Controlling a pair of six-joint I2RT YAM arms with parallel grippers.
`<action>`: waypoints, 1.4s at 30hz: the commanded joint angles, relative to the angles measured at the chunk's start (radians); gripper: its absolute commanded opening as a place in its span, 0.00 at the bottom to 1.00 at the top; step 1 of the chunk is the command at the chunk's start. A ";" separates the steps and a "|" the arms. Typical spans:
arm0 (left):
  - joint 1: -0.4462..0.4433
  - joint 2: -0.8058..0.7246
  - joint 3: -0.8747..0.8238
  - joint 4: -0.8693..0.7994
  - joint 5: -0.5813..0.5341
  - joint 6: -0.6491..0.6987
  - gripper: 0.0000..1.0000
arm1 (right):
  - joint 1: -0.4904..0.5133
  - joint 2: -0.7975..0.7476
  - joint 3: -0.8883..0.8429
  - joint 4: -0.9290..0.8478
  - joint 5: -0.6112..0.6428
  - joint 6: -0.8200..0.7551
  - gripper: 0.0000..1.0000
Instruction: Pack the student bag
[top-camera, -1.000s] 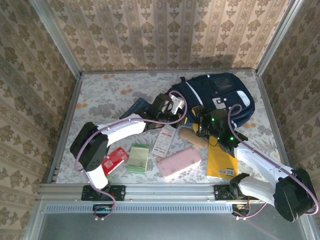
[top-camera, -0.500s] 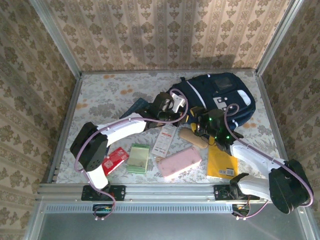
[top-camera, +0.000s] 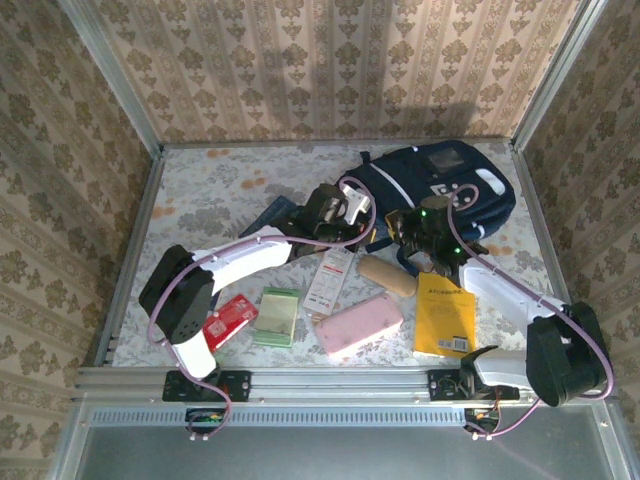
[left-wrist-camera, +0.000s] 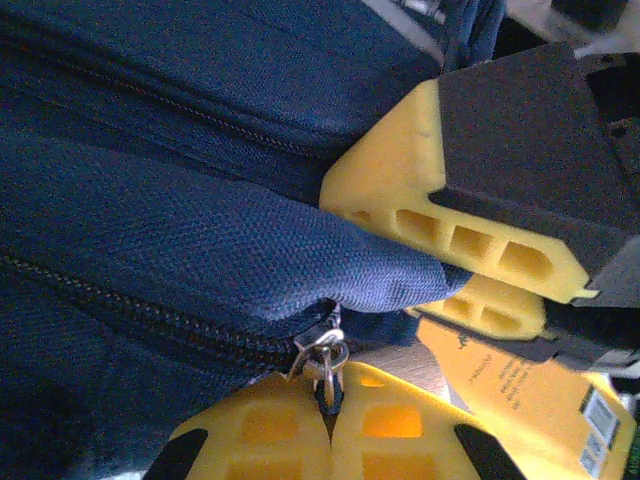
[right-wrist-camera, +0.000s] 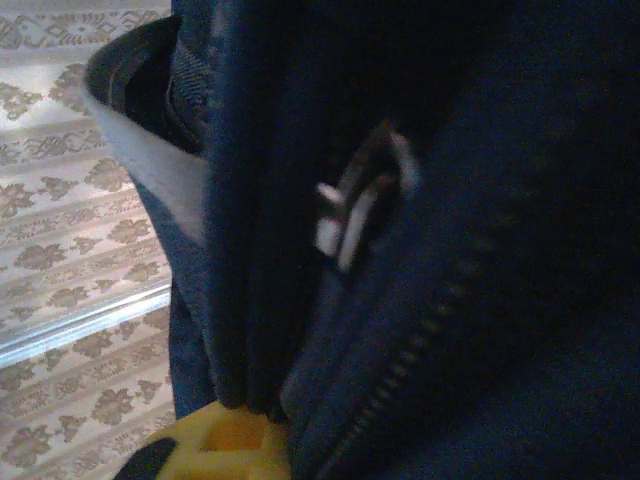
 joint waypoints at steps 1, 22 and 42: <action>-0.010 -0.060 0.036 0.002 0.032 0.059 0.00 | -0.020 0.032 0.075 -0.062 -0.040 -0.163 0.01; 0.143 -0.068 0.008 -0.107 0.095 0.049 0.00 | -0.037 0.013 0.132 -0.225 -0.099 -0.417 0.00; 0.267 -0.055 -0.030 -0.163 0.168 0.013 0.00 | -0.076 0.003 0.159 -0.354 -0.144 -0.557 0.00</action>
